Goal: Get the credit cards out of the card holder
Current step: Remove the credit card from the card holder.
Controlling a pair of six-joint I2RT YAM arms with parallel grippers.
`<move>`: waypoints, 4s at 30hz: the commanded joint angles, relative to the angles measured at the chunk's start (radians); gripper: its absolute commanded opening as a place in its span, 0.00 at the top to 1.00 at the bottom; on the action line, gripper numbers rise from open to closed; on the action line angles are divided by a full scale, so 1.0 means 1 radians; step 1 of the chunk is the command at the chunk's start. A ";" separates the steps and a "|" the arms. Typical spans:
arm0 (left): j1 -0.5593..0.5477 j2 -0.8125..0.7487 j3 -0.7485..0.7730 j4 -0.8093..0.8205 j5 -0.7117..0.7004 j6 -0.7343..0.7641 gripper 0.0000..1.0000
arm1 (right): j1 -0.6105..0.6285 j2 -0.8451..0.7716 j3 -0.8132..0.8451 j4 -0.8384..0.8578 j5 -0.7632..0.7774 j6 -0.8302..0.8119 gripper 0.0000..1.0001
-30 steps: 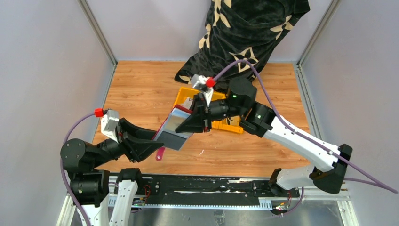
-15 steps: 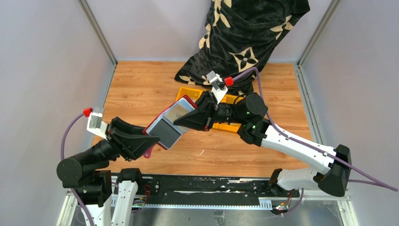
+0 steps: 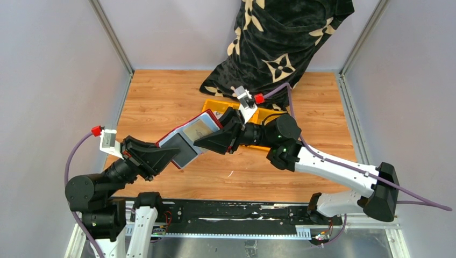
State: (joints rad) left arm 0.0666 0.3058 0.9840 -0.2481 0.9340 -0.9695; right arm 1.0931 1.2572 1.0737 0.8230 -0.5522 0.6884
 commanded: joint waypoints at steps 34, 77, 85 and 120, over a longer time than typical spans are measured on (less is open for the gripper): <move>-0.004 0.008 0.042 -0.118 0.043 0.184 0.49 | -0.038 -0.161 0.031 -0.229 -0.025 -0.121 1.00; -0.004 0.000 0.002 -0.002 -0.094 -0.018 0.87 | -0.068 -0.116 -0.099 -0.040 0.056 0.081 0.33; -0.004 0.001 0.068 -0.226 -0.188 0.252 0.89 | -0.121 -0.338 -0.071 -0.447 0.380 -0.059 0.31; -0.004 0.014 0.093 -0.201 0.063 0.248 0.88 | -0.069 -0.117 0.256 -0.669 0.025 -0.236 0.27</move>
State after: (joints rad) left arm 0.0643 0.3199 1.0405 -0.4591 0.8772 -0.7387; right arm 1.0504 1.2758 1.2217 0.3721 -0.6327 0.7204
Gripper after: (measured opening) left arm 0.160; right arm 0.679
